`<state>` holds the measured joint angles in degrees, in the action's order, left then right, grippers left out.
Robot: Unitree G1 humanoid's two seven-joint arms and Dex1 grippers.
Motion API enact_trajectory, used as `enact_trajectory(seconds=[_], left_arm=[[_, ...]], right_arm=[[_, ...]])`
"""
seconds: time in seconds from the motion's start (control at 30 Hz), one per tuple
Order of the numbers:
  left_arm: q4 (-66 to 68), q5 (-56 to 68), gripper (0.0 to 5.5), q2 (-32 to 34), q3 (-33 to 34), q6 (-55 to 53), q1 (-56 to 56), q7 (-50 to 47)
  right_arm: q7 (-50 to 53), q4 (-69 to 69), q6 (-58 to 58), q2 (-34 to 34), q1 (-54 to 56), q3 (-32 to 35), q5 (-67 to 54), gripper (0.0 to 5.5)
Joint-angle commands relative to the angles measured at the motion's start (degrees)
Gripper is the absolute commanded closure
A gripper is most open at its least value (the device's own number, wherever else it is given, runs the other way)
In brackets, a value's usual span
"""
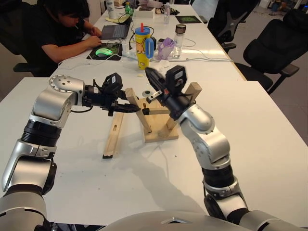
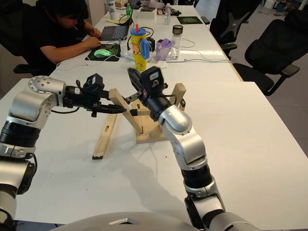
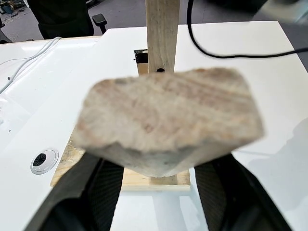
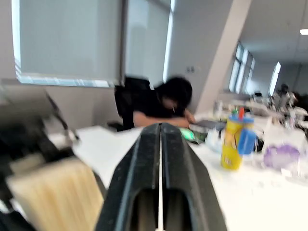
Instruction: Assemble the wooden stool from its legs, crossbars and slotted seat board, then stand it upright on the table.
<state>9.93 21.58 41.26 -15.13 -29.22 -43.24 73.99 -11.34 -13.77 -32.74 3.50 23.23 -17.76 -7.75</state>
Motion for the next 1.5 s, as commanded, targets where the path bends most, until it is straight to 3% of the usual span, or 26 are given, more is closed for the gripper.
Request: enact_trajectory(seconds=[0.03,0.17,0.27,0.43,0.53,0.67,0.8,0.97,1.03,1.3,1.43,1.5], left_arm=[[3.3,-4.4,3.42,-2.4,-6.5,-3.0,4.1,1.0],[2.8,-4.5,3.42,-2.5,-6.3,-3.0,4.7,0.8],[3.2,-4.7,3.42,-2.7,-6.3,-2.6,4.7,0.8],[3.3,-4.1,3.42,-2.1,-5.5,-2.1,4.2,1.8],[4.3,-3.2,3.42,-1.7,-4.0,-1.7,2.6,2.9],[4.9,-1.2,3.42,-2.8,-1.7,-2.3,1.2,3.2],[4.1,-1.1,3.42,-3.3,-1.1,-1.4,3.4,2.8],[2.5,-1.4,3.42,-3.4,0.7,1.5,7.1,1.4],[1.7,-0.3,2.92,-3.0,2.0,0.3,8.3,0.8],[-4.5,6.2,1.66,1.0,13.9,-7.8,12.8,-3.7],[-8.1,13.8,1.51,3.4,23.0,-14.3,16.0,-4.5],[-10.2,20.9,1.77,2.3,29.5,-18.7,14.6,-7.1]], right_arm=[[-2.1,12.2,-11.7,6.7,-8.5,-10.8,6.5,5.49],[-2.1,8.8,-3.4,4.1,-6.7,-6.8,5.3,5.49],[-1.7,2.0,9.5,-0.4,-7.4,0.6,0.2,5.49],[-9.4,-8.7,19.5,3.9,-16.2,5.0,-5.8,5.49],[-13.8,-6.4,21.4,8.3,-22.0,4.4,-5.2,5.49],[-15.2,5.2,28.9,8.9,-23.2,2.7,-0.6,5.49],[-10.6,15.0,24.9,5.5,-18.4,1.8,3.6,5.49],[-8.3,19.3,16.6,6.0,-17.9,-0.4,8.7,5.49],[-8.6,19.1,13.4,6.5,-18.5,-1.0,9.7,5.50],[-9.4,18.0,3.9,7.6,-18.5,-2.9,10.6,5.50],[-9.3,18.4,3.6,7.7,-18.7,-2.4,10.2,5.50],[-9.6,17.7,3.6,8.0,-19.1,-2.5,10.2,5.50]])
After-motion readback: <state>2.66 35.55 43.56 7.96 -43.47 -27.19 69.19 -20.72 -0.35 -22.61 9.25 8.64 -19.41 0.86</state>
